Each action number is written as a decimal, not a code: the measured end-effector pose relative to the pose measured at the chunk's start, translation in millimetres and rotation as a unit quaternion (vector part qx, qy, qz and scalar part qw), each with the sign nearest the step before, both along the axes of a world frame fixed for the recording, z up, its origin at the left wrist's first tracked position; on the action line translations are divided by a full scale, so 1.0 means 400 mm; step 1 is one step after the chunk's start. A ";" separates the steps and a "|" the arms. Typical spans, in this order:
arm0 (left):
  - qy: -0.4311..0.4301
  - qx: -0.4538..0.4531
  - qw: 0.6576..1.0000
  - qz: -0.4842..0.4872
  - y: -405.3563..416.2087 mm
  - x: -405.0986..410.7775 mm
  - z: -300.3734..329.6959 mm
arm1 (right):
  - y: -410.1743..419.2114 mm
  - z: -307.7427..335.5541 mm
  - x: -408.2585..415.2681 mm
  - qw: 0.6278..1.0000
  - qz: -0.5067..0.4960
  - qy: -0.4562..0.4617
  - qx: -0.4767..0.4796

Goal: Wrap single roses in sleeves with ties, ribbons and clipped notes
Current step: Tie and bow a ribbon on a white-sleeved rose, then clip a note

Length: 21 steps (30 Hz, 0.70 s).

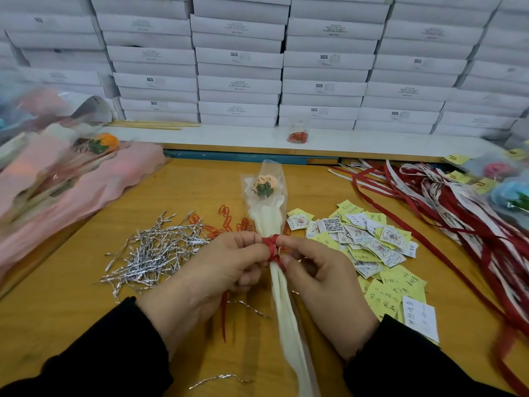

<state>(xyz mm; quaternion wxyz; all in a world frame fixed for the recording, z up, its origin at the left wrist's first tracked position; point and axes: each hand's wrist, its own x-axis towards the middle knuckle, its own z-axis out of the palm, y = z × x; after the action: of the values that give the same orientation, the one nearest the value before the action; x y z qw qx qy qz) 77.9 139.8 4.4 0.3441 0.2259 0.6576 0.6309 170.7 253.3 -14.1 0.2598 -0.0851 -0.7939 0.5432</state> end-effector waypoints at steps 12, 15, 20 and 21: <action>-0.029 -0.016 0.999 -0.033 -0.007 -0.001 0.018 | -0.008 -0.004 0.003 0.998 0.022 0.037 0.050; -0.005 -0.024 0.999 -0.038 -0.008 -0.001 0.020 | -0.003 -0.001 0.002 0.997 0.032 0.033 0.054; 0.048 -0.065 0.995 -0.066 -0.008 0.006 0.012 | 0.022 0.007 -0.002 0.996 0.067 -0.012 0.058; 0.056 -0.070 0.994 -0.066 -0.008 0.007 0.010 | 0.027 0.009 -0.003 0.996 0.074 -0.018 0.049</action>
<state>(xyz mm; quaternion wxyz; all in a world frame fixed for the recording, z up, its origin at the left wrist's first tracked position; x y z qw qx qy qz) 80.5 136.5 8.4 0.3627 0.2796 0.7018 0.5456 169.6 264.0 -10.6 0.2085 -0.0231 -0.8282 0.5196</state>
